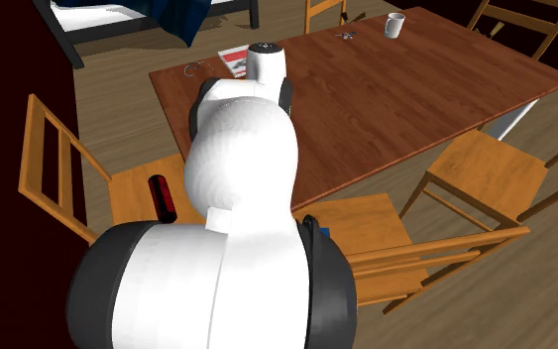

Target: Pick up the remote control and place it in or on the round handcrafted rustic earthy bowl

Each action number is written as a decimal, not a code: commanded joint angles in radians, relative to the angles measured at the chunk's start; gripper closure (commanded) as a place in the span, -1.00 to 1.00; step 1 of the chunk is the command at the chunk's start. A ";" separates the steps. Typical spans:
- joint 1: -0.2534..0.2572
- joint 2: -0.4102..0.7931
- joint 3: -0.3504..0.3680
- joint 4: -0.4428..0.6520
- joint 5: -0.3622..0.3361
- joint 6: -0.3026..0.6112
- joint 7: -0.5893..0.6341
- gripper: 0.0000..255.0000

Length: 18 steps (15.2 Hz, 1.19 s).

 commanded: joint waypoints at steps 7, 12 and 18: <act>0.002 -0.028 0.009 0.095 0.007 -0.123 -0.002 1.00; 0.004 -0.037 0.015 0.156 0.012 -0.193 -0.002 1.00; 0.034 0.134 0.025 0.292 0.040 -0.158 0.016 1.00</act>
